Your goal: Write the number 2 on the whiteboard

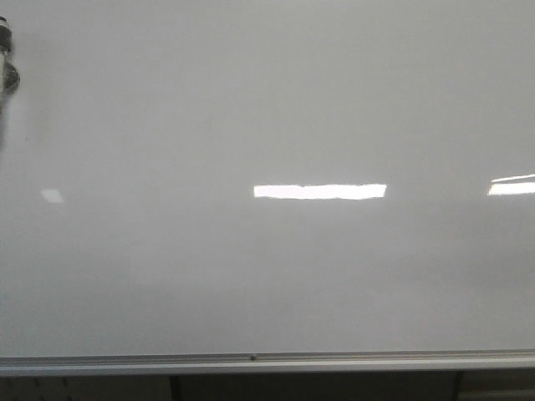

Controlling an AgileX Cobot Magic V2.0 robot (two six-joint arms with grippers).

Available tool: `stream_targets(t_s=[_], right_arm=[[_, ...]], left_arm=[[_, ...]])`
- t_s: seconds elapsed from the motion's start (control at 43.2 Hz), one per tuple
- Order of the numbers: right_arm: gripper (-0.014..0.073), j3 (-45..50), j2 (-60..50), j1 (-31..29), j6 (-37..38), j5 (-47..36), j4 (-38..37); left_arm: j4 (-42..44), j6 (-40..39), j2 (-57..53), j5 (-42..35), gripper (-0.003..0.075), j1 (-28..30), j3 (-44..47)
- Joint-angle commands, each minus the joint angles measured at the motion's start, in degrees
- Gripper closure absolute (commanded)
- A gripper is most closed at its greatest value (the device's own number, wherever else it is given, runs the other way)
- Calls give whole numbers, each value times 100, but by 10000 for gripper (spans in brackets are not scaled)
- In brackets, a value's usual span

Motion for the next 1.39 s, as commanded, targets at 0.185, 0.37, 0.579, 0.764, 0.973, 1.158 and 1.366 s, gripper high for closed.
stream_targets(t_s=[0.185,0.37,0.579,0.764,0.973,1.158,1.366], right_arm=[[663,-165,-96,-39,-25,-449,-9],[663,-817,-96,-39,-25,167,-4],[663,-1814,-13,-39,-25,830,-4],[663,-2636,404,-39,-25,1182,-4],[663,-3417,1208,-39,-25,1671,-4],[663,-3904,1907,-39,-25,2411,-4],[663,-3917,2582,-39,-25,2805,-4]], left_arm=[[-71,-47,-114,-796,740,-46,41],[-227,-47,-104,-616,740,-46,-593],[-227,-47,171,404,740,-46,-1752],[-227,-47,791,1189,740,-46,-2748],[-227,-47,1557,1860,740,-46,-3670],[-227,-47,2094,2204,740,-46,-4026],[-227,-47,2444,2303,740,-46,-4013]])
